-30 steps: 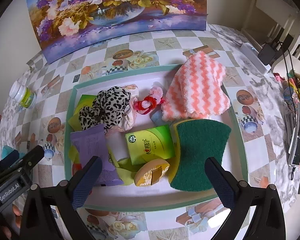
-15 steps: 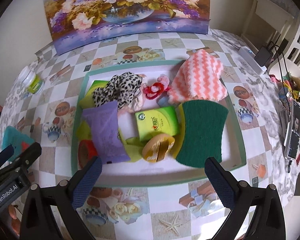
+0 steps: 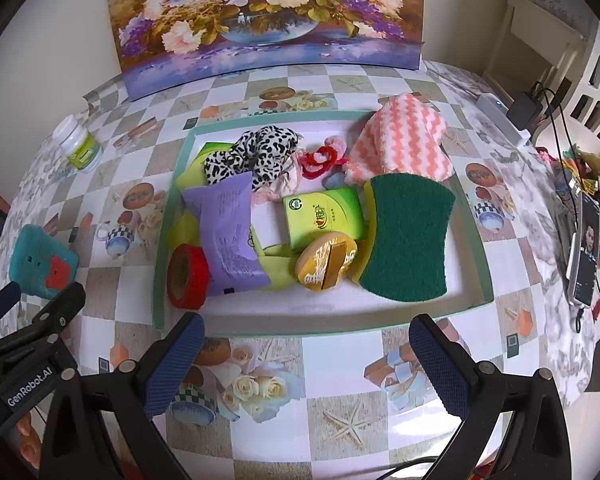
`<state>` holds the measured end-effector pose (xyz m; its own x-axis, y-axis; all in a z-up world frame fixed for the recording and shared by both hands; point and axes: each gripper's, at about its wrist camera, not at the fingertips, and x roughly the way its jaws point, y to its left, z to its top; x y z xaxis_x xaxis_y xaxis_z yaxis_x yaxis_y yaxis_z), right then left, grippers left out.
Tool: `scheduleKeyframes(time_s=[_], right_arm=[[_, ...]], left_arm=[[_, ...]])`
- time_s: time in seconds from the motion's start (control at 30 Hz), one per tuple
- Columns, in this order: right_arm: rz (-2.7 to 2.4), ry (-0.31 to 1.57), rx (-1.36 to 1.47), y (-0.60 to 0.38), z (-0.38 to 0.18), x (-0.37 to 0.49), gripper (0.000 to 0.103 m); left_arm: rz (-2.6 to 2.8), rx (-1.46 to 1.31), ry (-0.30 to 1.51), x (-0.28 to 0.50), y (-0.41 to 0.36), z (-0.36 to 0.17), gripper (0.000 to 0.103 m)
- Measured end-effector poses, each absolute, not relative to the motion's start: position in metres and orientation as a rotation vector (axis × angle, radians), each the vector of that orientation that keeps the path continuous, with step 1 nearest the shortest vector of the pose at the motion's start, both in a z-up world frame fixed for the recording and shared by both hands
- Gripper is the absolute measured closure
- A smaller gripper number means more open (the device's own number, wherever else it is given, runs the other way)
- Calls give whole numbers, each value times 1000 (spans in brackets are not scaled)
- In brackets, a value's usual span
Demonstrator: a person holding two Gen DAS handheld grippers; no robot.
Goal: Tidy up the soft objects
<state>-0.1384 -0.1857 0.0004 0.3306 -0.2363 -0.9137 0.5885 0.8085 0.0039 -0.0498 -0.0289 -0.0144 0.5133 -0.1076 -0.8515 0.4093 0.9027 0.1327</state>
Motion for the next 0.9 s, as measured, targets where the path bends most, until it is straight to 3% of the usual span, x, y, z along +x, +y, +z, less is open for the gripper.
scheduleKeyframes(time_s=[0.9], right_arm=[[-568, 1095, 373, -188, 3, -143, 0]], left_arm=[[-322, 312, 980, -53, -24, -11, 3]])
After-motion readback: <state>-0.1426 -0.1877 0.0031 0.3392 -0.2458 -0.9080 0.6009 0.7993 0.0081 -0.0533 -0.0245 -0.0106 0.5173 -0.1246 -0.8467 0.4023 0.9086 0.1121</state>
